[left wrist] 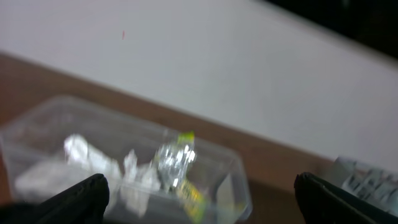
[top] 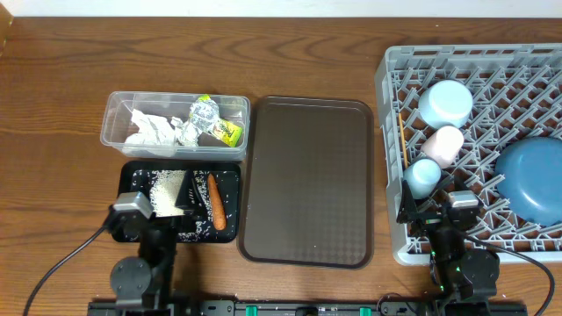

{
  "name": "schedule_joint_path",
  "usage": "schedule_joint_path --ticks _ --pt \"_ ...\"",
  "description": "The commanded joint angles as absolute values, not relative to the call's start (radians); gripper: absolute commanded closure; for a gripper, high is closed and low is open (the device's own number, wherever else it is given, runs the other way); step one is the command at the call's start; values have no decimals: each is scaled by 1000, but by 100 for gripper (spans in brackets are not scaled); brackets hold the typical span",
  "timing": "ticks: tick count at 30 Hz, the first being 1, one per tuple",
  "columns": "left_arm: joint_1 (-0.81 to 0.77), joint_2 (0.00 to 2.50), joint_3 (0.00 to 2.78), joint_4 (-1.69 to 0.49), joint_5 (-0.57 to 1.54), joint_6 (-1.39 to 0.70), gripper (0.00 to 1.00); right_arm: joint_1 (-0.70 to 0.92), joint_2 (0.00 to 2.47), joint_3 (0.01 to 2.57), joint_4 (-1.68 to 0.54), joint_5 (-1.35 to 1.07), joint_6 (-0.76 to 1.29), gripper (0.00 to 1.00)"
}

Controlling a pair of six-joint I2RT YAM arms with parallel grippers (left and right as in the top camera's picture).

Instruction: Sort waste into correct bins and load items into the dishwasher rack

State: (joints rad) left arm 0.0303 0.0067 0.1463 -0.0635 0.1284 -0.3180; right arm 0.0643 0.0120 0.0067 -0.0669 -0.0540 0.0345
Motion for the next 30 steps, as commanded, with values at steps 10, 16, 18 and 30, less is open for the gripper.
schedule_joint_path --ticks 10,16,18,30 --pt "8 2 4 -53 139 -325 2 93 6 6 -71 -49 44 1" --pt "-64 2 4 -63 58 -293 2 93 6 6 -72 -49 44 1" --pt "-77 2 4 -64 59 -268 2 93 6 6 -72 -49 44 1" --pt "-79 2 4 -63 59 -266 2 93 6 6 -72 -49 44 1"
